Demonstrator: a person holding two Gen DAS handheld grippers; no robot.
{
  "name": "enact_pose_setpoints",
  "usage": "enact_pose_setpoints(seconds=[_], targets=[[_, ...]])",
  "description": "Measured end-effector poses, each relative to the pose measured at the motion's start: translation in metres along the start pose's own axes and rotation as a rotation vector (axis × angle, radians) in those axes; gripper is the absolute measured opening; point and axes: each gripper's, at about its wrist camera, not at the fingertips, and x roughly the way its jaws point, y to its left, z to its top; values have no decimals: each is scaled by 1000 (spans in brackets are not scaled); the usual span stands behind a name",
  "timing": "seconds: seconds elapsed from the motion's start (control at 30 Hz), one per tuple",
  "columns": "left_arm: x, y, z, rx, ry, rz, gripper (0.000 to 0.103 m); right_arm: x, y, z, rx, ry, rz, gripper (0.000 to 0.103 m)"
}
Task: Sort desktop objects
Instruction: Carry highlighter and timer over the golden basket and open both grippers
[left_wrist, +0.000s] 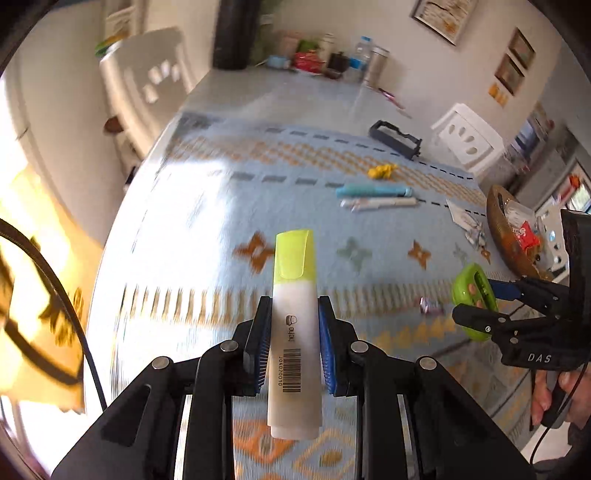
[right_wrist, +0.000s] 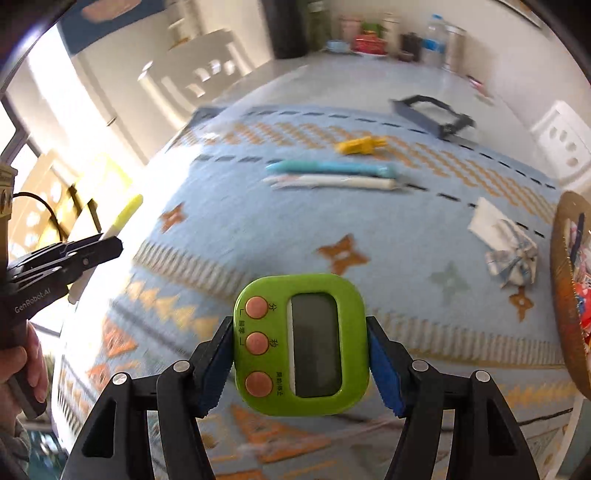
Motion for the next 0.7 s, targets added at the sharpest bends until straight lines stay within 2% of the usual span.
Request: enact_pose_setpoints(seconds=[0.27,0.47,0.6,0.7], targets=[[-7,14,-51,-6,47,70,21,14,47,-26,-71,44,4,66],[-6,22,-67,-21,41,51,21,30,57,-39,-60,47,-50,66],[1,32,-78,-69,52,7,21,41,60,-46,-59,61,-66,66],[0,29,-81,-48,42,13,21,40,64,-52,-78,34,-93,66]])
